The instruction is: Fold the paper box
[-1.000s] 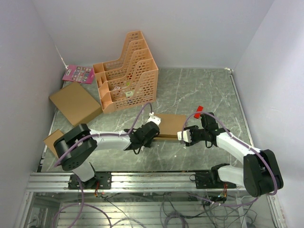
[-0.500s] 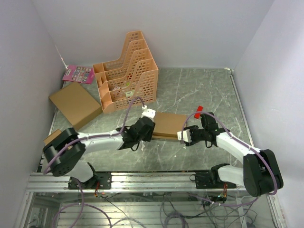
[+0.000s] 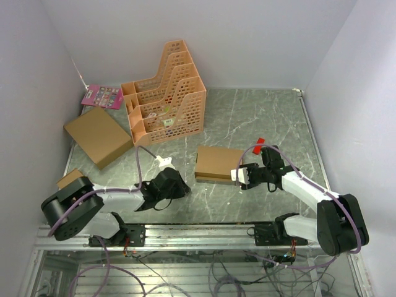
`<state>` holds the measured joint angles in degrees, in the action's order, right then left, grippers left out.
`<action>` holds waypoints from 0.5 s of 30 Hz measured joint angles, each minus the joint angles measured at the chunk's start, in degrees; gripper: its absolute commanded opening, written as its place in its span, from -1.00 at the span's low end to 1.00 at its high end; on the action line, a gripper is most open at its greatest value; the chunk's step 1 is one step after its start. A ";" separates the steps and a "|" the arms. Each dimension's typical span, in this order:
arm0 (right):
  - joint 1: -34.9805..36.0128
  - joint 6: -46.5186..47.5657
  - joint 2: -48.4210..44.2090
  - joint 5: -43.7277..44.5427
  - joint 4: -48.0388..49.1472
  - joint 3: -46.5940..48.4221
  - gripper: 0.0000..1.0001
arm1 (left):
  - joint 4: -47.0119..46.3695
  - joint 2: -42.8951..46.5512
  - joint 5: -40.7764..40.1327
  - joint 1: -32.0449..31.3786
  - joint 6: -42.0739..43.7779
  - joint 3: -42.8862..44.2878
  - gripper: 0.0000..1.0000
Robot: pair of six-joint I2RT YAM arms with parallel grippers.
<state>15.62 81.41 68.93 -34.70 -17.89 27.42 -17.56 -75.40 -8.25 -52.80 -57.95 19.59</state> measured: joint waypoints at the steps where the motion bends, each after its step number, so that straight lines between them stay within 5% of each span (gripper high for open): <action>1: 0.00 -0.11 0.00 0.00 -0.02 0.02 -0.09 | -0.42 -0.79 0.04 -0.22 -1.27 -0.15 -0.62; 15: 0.04 -0.39 0.02 0.04 -0.28 0.13 -0.09 | -5.49 -15.50 -6.01 -1.42 -12.15 9.64 -0.78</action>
<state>15.66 81.01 68.95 -34.65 -18.17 27.55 -23.05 -90.89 -14.26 -54.22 -70.11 29.23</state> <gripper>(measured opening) 0.458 0.116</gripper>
